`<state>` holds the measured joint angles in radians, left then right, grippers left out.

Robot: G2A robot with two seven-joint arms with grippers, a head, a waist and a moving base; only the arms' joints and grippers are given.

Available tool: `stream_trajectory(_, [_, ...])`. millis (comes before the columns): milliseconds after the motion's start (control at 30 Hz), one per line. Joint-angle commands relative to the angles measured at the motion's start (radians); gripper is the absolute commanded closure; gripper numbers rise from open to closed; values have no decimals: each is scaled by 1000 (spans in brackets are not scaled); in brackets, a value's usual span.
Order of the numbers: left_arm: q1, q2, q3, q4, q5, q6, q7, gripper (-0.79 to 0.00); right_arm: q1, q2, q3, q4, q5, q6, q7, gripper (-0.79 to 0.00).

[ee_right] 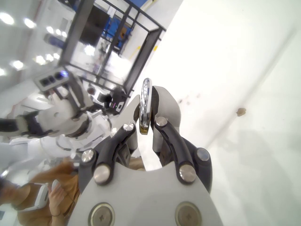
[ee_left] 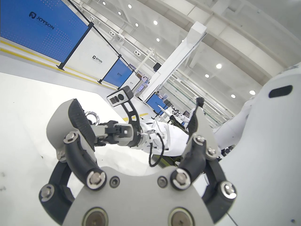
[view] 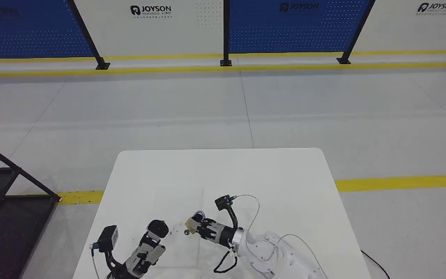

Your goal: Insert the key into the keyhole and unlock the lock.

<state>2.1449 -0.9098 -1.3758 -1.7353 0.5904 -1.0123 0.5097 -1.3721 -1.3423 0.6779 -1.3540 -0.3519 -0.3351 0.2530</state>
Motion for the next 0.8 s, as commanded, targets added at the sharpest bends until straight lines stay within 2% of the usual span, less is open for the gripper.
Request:
stream_trajectory(0, [16, 17, -20, 1, -12, 0, 18, -785, 29, -17, -38, 40, 2, 22, 15, 0])
stream_trajectory(233, [41, 62, -38, 5, -46, 0, 59, -785, 100, -76, -138, 156, 6, 76, 30, 0])
stream_trajectory(300, [42, 68, -39, 10, -45, 0, 65, -785, 118, -93, -161, 189, 2, 91, 25, -65])
stream_trajectory(367, [42, 68, -39, 10, -45, 0, 65, -785, 132, -109, -177, 214, -11, 105, -12, -305])
stream_trajectory(433, [42, 68, -39, 10, -45, 0, 65, -785, 141, -123, -193, 237, -15, 106, -19, -394])
stream_trajectory(500, [42, 68, -39, 10, -45, 0, 65, -785, 152, -133, -206, 254, -21, 111, -3, -785])
stream_trajectory(767, [42, 68, -39, 10, -45, 0, 65, -785, 159, -137, -207, 239, -104, 128, -24, -785])
